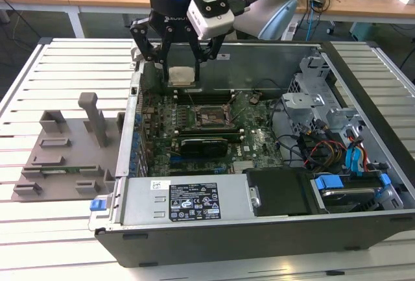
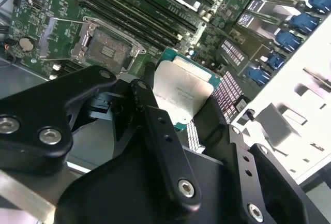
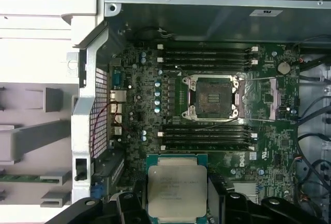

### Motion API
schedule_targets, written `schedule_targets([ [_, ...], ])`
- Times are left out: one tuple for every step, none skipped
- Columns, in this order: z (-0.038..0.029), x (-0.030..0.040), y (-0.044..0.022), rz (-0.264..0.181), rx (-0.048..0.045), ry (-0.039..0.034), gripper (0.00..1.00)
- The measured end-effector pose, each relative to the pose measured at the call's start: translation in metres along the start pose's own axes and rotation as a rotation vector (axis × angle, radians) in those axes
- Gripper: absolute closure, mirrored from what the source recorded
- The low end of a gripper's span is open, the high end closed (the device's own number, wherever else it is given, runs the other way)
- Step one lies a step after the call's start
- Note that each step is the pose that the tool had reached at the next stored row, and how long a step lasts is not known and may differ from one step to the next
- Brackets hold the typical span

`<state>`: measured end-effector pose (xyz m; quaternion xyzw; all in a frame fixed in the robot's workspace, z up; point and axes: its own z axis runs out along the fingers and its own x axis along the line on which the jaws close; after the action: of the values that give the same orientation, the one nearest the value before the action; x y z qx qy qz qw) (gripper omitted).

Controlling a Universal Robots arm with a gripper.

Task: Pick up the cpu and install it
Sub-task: 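Pick up the cpu and move it towards the insertion slot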

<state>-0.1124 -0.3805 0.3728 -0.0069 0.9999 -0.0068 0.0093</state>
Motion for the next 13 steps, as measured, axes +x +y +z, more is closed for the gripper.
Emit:
schedule_targets([
  [0.0003, -0.0010, 0.0002, 0.000, 0.0000, 0.0000, 0.45],
  [0.0005, -0.0020, 0.0005, 0.000, 0.0000, 0.0000, 0.45],
  [0.0010, -0.0039, 0.0011, 0.000, 0.0000, 0.0000, 0.45],
  [0.0013, -0.0052, 0.0015, 0.000, -0.0001, 0.0001, 0.45],
  [0.0015, -0.0065, 0.0021, 0.000, 0.0000, 0.0001, 0.45],
  [0.0019, -0.0082, 0.0030, 0.000, 0.0000, 0.0001, 0.45],
  [0.0021, -0.0094, 0.0036, 0.000, 0.0001, 0.0001, 0.45],
  [0.0023, -0.0104, 0.0042, 0.000, 0.0000, 0.0001, 0.45],
  [0.0027, -0.0125, 0.0053, 0.000, 0.0001, 0.0001, 0.45],
  [0.0031, -0.0139, 0.0060, 0.000, 0.0000, 0.0002, 0.45],
  [0.0036, -0.0153, 0.0066, 0.000, 0.0000, 0.0002, 0.45],
  [0.0045, -0.0174, 0.0075, 0.000, 0.0000, 0.0004, 0.45],
  [0.0054, -0.0193, 0.0084, 0.000, 0.0000, 0.0005, 0.45],
])
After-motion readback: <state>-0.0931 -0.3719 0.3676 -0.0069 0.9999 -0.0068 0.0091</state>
